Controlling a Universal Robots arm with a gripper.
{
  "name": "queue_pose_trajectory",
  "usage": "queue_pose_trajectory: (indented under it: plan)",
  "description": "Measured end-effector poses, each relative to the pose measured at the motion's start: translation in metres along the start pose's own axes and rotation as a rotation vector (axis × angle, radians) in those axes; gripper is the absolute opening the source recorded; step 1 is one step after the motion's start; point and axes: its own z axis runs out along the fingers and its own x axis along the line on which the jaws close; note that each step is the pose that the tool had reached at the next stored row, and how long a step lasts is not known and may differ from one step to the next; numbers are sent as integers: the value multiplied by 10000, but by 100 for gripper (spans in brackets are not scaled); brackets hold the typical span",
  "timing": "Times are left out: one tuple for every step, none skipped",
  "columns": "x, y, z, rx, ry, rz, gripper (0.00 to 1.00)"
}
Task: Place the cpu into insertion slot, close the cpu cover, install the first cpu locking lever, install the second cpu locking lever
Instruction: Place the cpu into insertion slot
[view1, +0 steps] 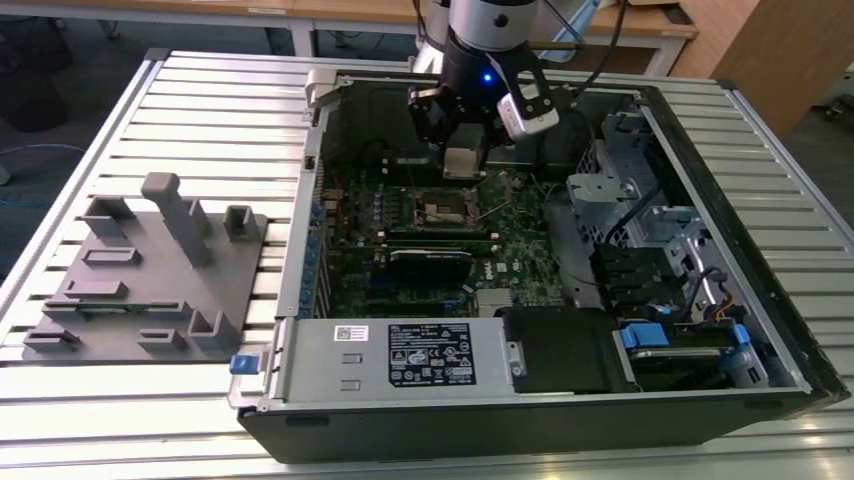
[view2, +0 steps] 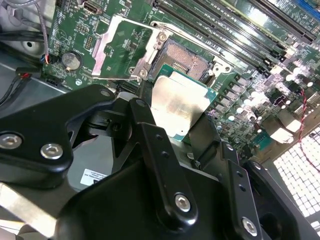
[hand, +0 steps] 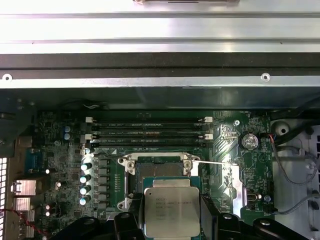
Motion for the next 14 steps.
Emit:
queue_pose_trajectory:
  plan:
    - [0, 0, 1, 3, 1, 0, 54]
    - [0, 0, 1, 4, 2, 0, 54]
    - [0, 0, 3, 2, 1, 0, 54]
    - [0, 0, 3, 1, 1, 0, 54]
    - [0, 0, 4, 1, 0, 0, 54]
    - [0, 0, 7, 0, 0, 0, 54]
    - [0, -1, 12, -3, -1, 0, 54]
    - [1, -1, 17, 0, 0, 1, 54]
    - [1, -2, 22, 1, 1, 0, 54]
    - [1, -3, 27, 1, 0, 0, 54]
    - [1, -3, 29, 3, 1, 0, 54]
    - [1, -3, 30, 5, 2, 0, 54]
    - [1, -3, 30, 4, 2, 0, 54]
    - [1, -3, 32, 1, 1, 0, 54]
